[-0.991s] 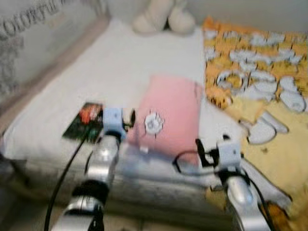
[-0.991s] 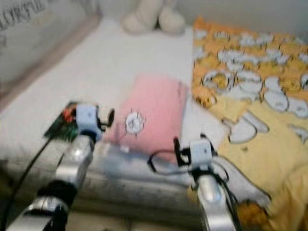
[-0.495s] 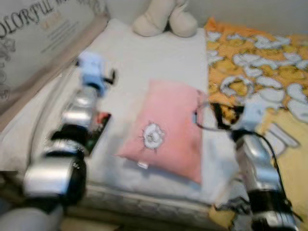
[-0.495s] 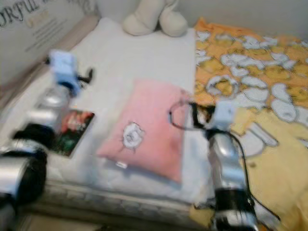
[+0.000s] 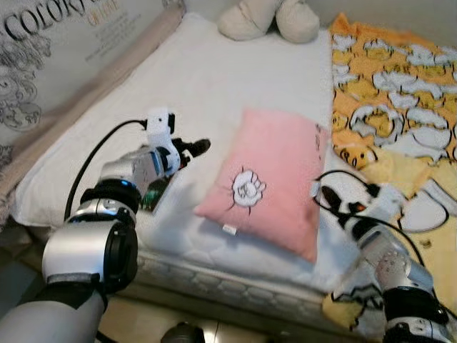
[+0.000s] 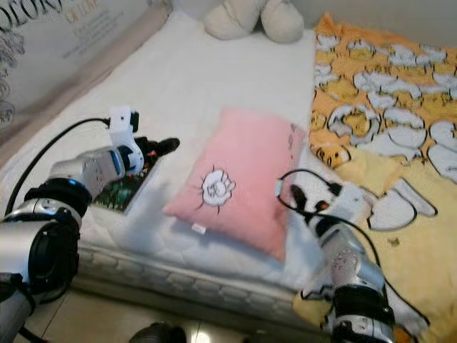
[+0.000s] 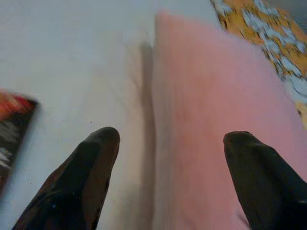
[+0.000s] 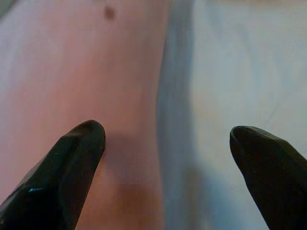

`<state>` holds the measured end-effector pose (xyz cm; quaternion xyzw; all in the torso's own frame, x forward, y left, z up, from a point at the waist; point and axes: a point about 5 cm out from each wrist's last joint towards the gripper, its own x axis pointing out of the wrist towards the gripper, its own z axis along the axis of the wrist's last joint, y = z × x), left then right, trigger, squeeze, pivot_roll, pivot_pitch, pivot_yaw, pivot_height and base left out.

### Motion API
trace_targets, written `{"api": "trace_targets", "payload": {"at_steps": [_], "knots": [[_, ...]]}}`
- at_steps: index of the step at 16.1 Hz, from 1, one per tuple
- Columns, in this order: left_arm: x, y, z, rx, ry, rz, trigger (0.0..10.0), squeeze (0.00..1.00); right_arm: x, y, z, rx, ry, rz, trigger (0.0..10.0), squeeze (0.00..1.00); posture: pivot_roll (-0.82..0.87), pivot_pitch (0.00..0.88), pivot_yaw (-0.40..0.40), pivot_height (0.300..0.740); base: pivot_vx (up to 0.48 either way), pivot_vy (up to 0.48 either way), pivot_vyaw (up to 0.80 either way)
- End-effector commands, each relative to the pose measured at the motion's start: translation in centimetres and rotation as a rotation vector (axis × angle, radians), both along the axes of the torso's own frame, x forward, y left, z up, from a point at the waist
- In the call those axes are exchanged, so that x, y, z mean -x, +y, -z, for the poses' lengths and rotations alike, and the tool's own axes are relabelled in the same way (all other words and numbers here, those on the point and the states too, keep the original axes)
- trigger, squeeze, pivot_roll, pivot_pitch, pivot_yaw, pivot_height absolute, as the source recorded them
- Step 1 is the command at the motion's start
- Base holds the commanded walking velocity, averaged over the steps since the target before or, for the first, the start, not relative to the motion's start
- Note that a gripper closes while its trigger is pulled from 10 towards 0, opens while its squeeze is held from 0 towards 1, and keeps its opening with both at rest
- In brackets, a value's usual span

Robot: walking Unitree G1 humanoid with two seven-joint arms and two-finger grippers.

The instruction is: Clean up the room

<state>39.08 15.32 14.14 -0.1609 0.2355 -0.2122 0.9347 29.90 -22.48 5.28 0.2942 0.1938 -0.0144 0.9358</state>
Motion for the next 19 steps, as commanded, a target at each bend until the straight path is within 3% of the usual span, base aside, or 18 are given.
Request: {"api": "trace_targets", "payload": {"at_steps": [1,6,9,11,12,13,16,19], "knots": [[0.0,-0.7,-0.3,0.027,0.013,0.034,10.0,0.0,-0.5,0.7,-0.4,-0.024,-0.007,-0.041,10.0,0.0,-0.09,0.175,0.003,0.74,0.0,0.0,0.0],[1.3,-5.1,2.5,-0.006,0.084,0.153,10.0,0.0,-1.9,3.6,0.7,-0.066,0.008,-0.097,10.0,0.0,-0.07,0.222,-0.006,0.74,0.0,0.0,0.0],[2.1,-5.8,4.5,-0.158,0.09,0.15,10.0,0.0,-2.8,5.7,0.5,-0.05,-0.012,-0.154,10.0,0.0,-0.07,0.223,-0.009,0.74,0.0,0.0,0.0],[2.3,-6.4,4.8,-0.175,0.084,0.179,10.0,0.0,-3.1,6.6,0.4,-0.057,-0.017,-0.174,10.0,0.0,-0.07,0.22,-0.009,0.74,0.0,0.0,0.0],[2.5,-6.9,5.0,-0.196,0.071,0.209,8.3,0.0,-3.2,7.3,0.5,-0.046,-0.02,-0.2,0.0,0.0,-0.07,0.216,-0.008,0.74,0.0,0.0,0.0],[2.7,-7.2,5.2,-0.196,0.063,0.228,0.0,0.0,-3.1,7.5,0.7,-0.038,-0.019,-0.206,0.0,0.0,-0.07,0.212,-0.007,0.74,0.0,0.0,0.0],[2.8,-6.9,5.8,-0.2,0.03,0.173,0.0,0.0,-2.6,7.4,1.3,-0.002,-0.008,-0.214,0.0,0.0,-0.08,0.2,-0.002,0.74,0.0,0.0,0.0],[3.3,-6.7,6.7,-0.133,0.004,0.105,0.0,0.0,-1.9,7.0,1.7,0.045,-0.012,-0.207,0.0,0.0,-0.12,0.191,0.003,0.74,0.0,0.0,0.0]]}}
